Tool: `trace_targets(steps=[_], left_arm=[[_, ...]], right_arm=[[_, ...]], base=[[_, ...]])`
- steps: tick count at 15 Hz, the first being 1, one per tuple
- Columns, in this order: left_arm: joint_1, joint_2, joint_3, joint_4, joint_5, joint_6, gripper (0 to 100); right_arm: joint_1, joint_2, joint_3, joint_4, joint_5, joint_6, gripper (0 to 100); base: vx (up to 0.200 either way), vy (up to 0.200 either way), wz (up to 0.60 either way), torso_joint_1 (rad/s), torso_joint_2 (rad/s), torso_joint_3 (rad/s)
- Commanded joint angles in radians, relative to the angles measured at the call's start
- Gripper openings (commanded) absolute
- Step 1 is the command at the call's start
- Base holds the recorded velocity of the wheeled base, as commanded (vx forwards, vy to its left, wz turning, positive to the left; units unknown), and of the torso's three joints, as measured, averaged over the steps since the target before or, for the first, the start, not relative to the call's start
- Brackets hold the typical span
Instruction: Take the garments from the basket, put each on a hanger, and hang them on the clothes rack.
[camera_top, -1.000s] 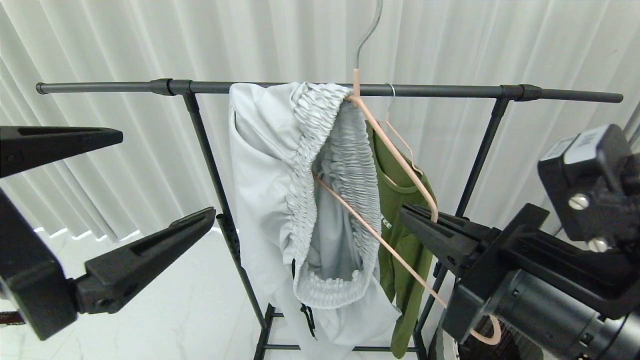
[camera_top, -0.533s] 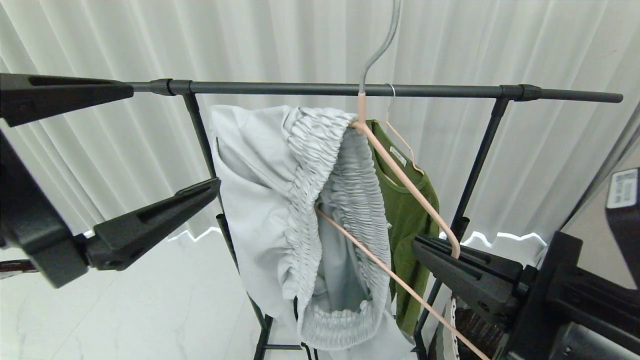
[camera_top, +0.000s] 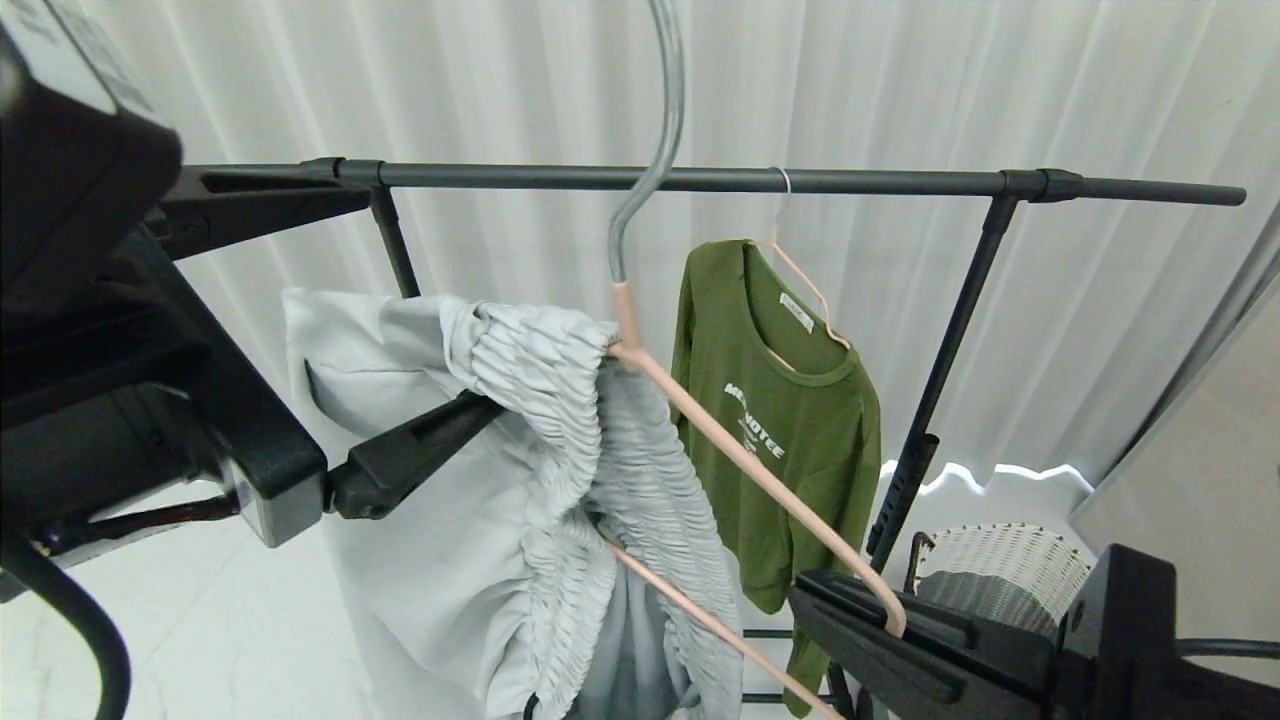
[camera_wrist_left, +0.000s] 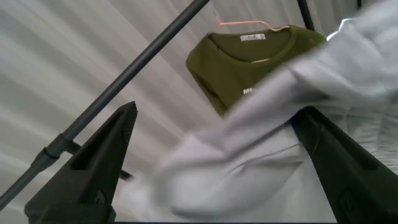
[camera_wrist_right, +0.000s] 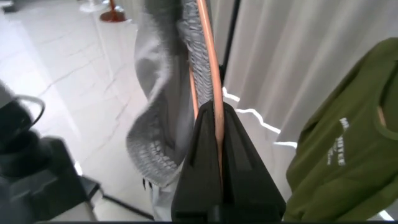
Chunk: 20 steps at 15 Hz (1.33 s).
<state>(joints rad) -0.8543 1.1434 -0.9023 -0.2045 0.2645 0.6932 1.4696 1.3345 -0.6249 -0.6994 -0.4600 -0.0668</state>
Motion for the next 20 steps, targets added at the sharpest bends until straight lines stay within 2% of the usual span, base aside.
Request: trace_targets(steps=[1, 4, 5, 10, 14, 17, 18, 20], left_arm=[[0.003, 0.013, 0.008, -0.001, -0.001, 0.0, 100], [0.006, 0.012, 0.019, -0.001, -0.051, 0.039, 100], [0.015, 0.015, 0.017, -0.001, -0.062, 0.04, 0], [0.031, 0.033, 0.017, -0.001, -0.065, 0.04, 0], [0.031, 0.033, 0.025, -0.001, -0.065, 0.04, 0], [0.07, 0.045, 0.026, -0.001, -0.064, 0.042, 0], [0.08, 0.048, 0.025, -0.003, -0.064, 0.042, 0], [0.081, 0.048, 0.025, -0.003, -0.064, 0.042, 0]], right_arm=[[0.02, 0.003, 0.001, 0.0, 0.0, -0.001, 0], [0.021, 0.002, -0.003, 0.018, 0.0, -0.001, 0], [0.021, 0.0, -0.001, 0.021, 0.012, -0.001, 0], [0.021, 0.0, -0.003, 0.038, 0.067, -0.001, 0], [0.015, -0.003, -0.001, 0.038, 0.067, 0.001, 0], [-0.025, -0.005, -0.003, 0.038, 0.067, 0.002, 0], [-0.043, -0.006, -0.003, 0.038, 0.067, 0.001, 100], [-0.066, -0.015, -0.003, 0.038, 0.067, -0.004, 100]], base=[[0.0, 0.0, 0.0, 0.0, 0.0, 0.0], [0.0, 0.0, 0.0, 0.0, 0.0, 0.0], [0.0, 0.0, 0.0, 0.0, 0.0, 0.0], [0.0, 0.0, 0.0, 0.0, 0.0, 0.0], [0.0, 0.0, 0.0, 0.0, 0.0, 0.0], [0.0, 0.0, 0.0, 0.0, 0.0, 0.0], [0.0, 0.0, 0.0, 0.0, 0.0, 0.0], [0.0, 0.0, 0.0, 0.0, 0.0, 0.0]])
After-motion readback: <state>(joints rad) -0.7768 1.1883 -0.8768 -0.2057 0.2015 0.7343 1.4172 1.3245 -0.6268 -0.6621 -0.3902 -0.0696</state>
